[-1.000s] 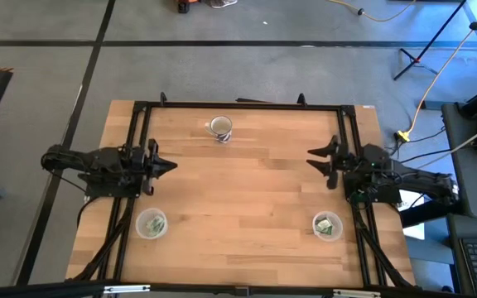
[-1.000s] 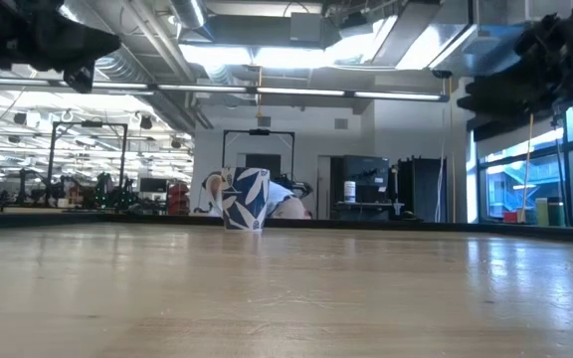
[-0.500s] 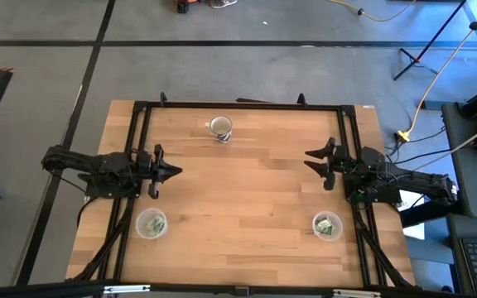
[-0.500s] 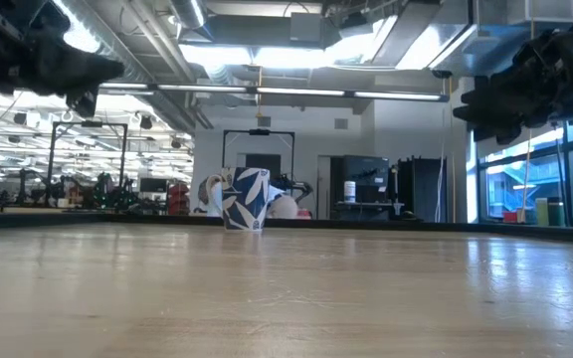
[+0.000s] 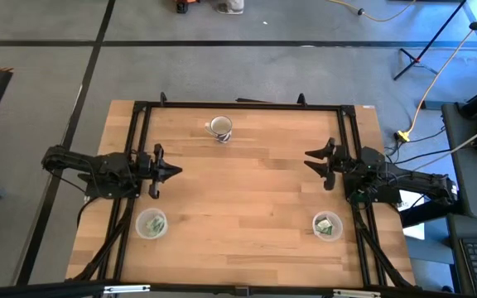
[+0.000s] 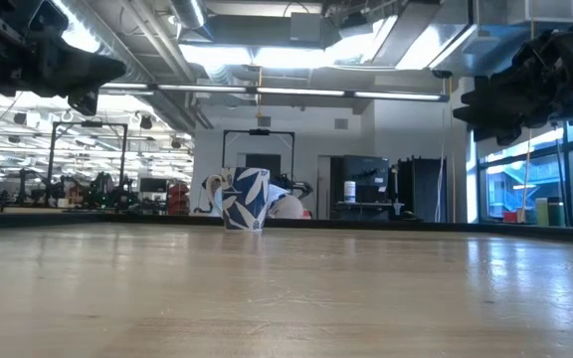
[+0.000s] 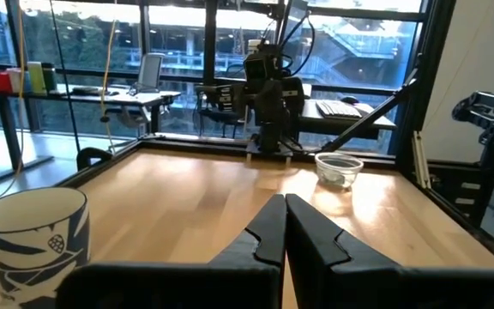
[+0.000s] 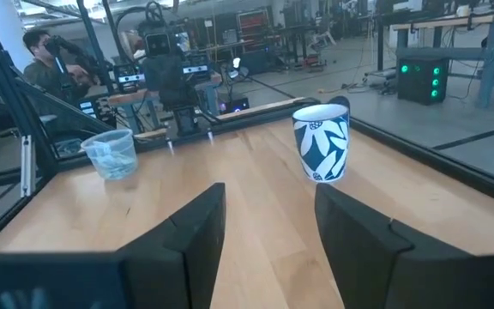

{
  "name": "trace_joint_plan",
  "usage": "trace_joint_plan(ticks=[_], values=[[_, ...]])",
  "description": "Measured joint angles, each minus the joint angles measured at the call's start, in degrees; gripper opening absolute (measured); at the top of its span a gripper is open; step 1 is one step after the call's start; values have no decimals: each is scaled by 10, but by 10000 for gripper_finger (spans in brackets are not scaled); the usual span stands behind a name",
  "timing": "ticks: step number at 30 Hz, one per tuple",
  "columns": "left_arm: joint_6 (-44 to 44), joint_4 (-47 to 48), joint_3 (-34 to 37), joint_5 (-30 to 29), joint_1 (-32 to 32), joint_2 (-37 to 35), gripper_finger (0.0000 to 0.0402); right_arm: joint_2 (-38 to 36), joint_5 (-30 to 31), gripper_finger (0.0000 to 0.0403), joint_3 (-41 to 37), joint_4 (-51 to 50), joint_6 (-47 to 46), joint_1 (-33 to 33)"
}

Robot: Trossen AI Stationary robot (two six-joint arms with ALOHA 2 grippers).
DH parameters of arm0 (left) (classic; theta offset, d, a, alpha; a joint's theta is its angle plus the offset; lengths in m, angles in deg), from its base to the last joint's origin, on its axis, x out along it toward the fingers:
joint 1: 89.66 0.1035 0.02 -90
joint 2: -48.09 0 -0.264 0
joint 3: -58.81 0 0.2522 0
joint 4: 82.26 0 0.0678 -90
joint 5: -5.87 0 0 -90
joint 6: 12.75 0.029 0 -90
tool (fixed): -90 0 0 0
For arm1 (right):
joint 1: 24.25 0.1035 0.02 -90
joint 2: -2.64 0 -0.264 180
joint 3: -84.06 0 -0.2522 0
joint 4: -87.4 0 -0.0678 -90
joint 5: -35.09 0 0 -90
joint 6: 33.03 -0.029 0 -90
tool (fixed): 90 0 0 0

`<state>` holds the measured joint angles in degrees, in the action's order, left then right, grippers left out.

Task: Pick and place Stevia / Truvia into bins
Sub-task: Return to Home Position

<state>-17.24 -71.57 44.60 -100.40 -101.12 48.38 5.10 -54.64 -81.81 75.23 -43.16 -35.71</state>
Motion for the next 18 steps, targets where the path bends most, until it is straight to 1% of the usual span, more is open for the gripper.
trace_joint_plan(ticks=[7,18], values=[[-3,0,0,0,0,0,6,0,0,184,0,0,-77,0],[-3,0,0,1,0,0,5,0,0,184,0,0,-76,0]])
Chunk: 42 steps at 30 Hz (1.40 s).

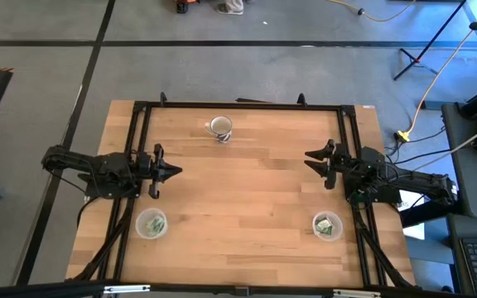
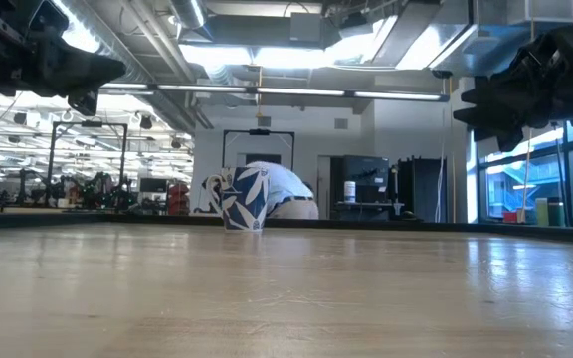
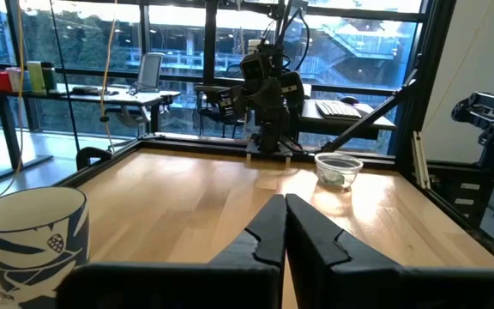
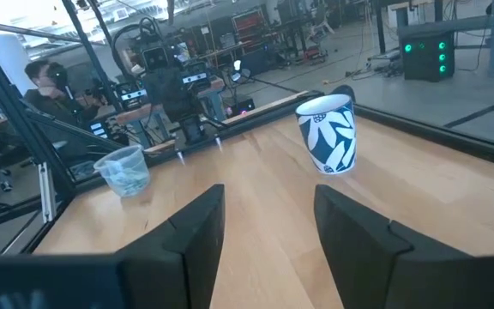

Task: Pick and place Stevia / Truvia into bins
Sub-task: Return to Home Position

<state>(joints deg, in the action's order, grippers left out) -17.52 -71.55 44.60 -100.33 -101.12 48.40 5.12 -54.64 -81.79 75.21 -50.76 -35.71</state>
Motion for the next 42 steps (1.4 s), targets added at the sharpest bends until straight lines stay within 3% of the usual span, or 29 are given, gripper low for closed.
trace_joint_plan(ticks=[42], values=[[0,0,0,0,0,0,6,0,0,184,0,0,1,0]])
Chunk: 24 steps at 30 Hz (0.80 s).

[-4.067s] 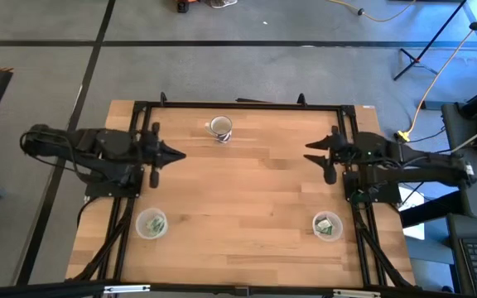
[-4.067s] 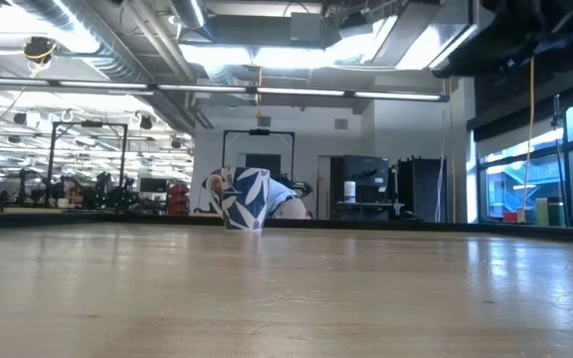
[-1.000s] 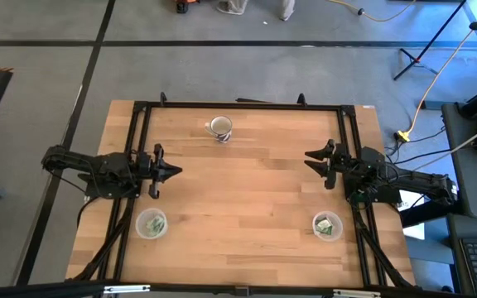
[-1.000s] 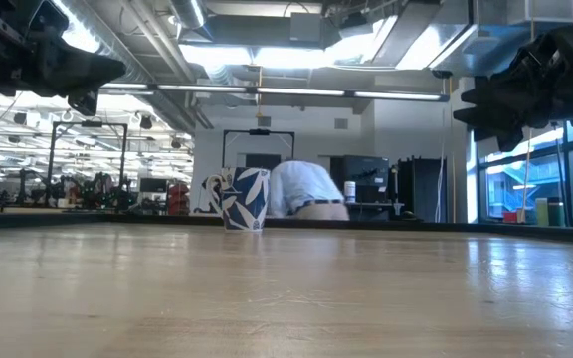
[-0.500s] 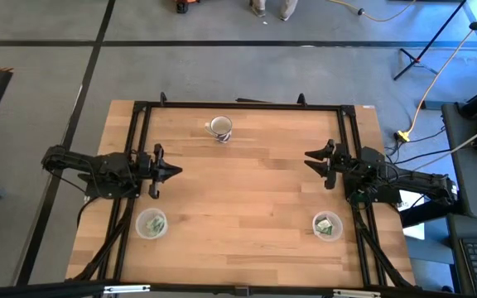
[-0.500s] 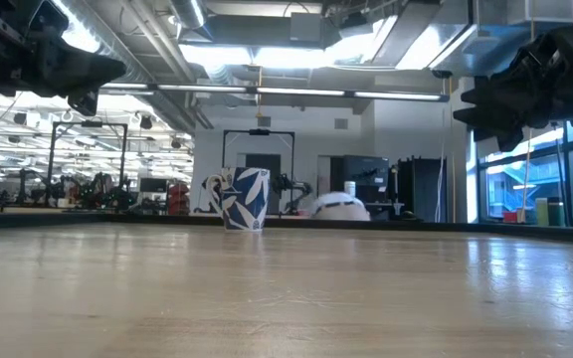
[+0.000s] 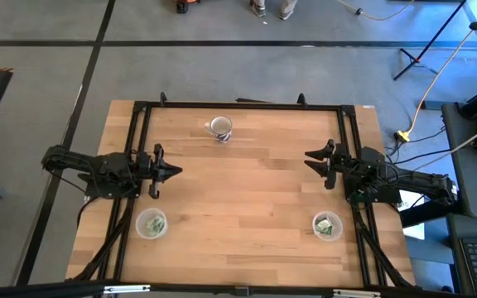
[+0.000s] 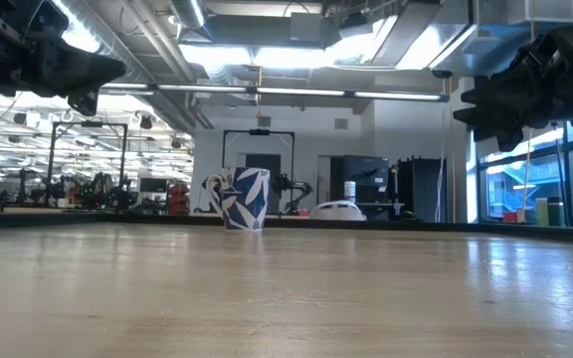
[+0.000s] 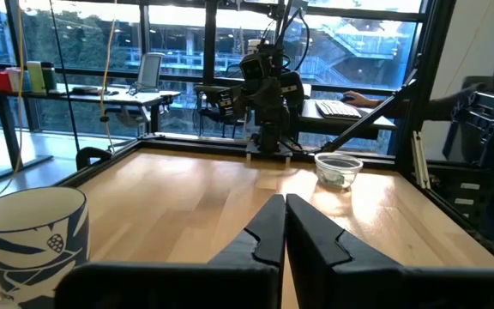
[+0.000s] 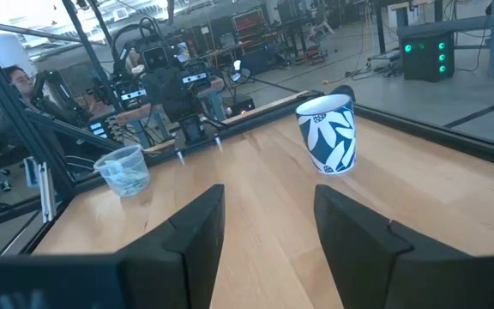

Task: Pick and place Stevia / Truvia into bins
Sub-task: Return to Home Position

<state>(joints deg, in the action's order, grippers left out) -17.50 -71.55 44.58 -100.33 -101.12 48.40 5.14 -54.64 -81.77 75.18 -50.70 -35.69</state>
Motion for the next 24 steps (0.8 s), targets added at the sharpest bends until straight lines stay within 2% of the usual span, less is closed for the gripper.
trace_joint_plan(ticks=[24], values=[[0,0,0,0,0,0,10,0,0,184,0,0,0,0]])
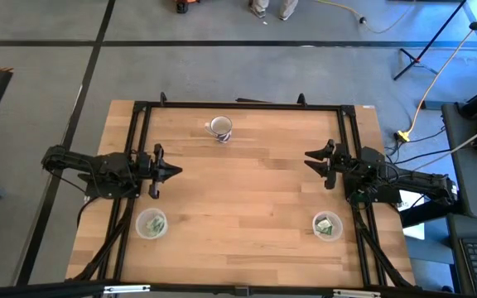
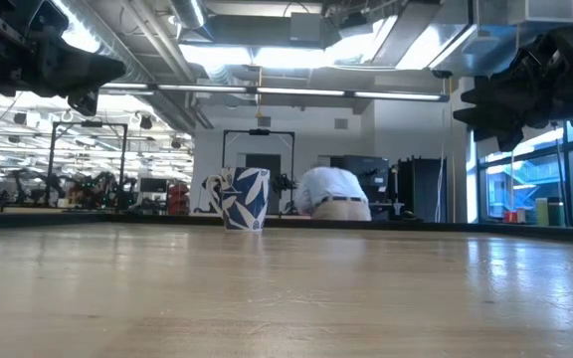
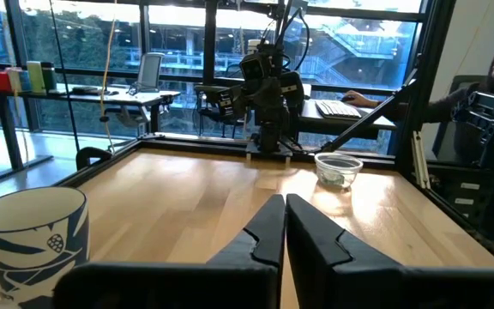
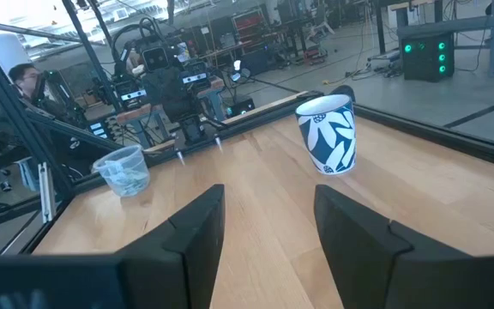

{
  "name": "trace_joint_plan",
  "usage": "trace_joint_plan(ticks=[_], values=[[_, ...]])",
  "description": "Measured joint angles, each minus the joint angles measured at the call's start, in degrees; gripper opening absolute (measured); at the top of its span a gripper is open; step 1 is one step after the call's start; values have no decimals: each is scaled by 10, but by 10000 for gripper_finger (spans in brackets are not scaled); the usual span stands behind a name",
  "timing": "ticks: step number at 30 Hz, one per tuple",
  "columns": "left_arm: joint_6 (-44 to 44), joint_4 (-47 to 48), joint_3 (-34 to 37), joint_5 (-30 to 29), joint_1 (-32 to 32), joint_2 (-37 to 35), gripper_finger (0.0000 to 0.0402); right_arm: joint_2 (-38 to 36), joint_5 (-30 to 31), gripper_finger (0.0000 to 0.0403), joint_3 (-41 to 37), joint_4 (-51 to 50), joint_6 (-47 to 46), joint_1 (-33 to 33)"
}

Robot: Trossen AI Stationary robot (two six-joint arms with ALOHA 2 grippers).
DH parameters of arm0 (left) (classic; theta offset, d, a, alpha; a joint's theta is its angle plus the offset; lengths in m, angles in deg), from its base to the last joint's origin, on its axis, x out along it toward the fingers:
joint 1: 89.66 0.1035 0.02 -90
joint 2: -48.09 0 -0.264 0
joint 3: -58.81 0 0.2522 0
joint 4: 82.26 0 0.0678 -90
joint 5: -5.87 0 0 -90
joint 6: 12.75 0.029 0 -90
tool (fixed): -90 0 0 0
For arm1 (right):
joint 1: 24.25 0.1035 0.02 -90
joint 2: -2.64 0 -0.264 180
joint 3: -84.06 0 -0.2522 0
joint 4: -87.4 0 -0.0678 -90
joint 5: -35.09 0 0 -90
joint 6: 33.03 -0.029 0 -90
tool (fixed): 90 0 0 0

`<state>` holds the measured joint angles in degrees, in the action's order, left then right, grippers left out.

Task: Pick and place Stevia / Truvia into bins
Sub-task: Return to Home Position

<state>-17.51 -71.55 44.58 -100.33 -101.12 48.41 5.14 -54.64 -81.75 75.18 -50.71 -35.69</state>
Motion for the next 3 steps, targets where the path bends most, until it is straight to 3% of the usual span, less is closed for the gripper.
trace_joint_plan(ticks=[3], values=[[0,0,0,0,0,0,7,0,0,184,0,0,0,0]])
